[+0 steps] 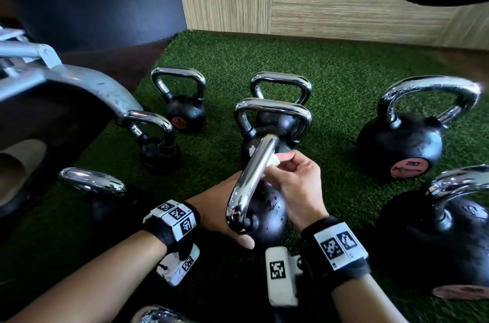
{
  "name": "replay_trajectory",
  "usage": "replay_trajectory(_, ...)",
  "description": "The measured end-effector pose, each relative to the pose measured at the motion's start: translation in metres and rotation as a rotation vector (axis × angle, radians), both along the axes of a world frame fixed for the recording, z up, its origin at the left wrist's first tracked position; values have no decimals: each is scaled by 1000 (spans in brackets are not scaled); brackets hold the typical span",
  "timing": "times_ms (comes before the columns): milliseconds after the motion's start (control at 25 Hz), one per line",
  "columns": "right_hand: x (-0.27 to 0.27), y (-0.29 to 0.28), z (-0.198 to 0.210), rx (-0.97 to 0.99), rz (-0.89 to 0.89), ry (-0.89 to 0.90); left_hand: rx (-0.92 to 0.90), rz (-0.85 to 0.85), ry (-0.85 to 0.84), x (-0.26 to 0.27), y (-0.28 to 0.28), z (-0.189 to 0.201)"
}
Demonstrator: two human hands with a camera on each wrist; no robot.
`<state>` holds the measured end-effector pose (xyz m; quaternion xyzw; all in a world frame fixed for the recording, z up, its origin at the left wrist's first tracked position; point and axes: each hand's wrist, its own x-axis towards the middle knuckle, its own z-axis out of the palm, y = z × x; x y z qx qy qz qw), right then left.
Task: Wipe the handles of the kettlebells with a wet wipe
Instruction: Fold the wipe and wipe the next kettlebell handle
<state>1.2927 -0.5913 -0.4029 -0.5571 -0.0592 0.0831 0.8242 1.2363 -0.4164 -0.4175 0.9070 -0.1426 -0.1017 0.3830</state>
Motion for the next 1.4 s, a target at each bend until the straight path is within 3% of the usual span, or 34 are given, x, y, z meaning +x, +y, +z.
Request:
replay_trajectory(120,-8,-5,2,-99,20,-100,12,12,27,-2,1,1)
replay_trajectory(360,20,2,2,-379,-277,-41,15,29,47,-2,0,1)
replay_trajectory(560,21,8,5,-521,-266,50,19,25,43,2,2,1)
replay_trajectory(840,15,11,6,-762,-249,-71,78,-23,37,0,-2,7)
replay_trajectory(960,4,1,7,-782,-85,-26,53,-49,32,-1,-4,8)
replay_trajectory(1040,-10,-13,13,-686,147,-3,123,-85,44,1,-5,12)
replay_trajectory(1160,-28,-24,35,-587,511,-24,182,-108,192,7,1,20)
replay_trajectory(1240,-33,-25,48,-563,613,-42,334,-92,274,22,8,32)
replay_trajectory(1320,-38,-26,58,-570,651,-52,503,-33,165,43,12,51)
replay_trajectory(1400,-45,-25,68,-579,683,-5,398,-7,46,62,7,73)
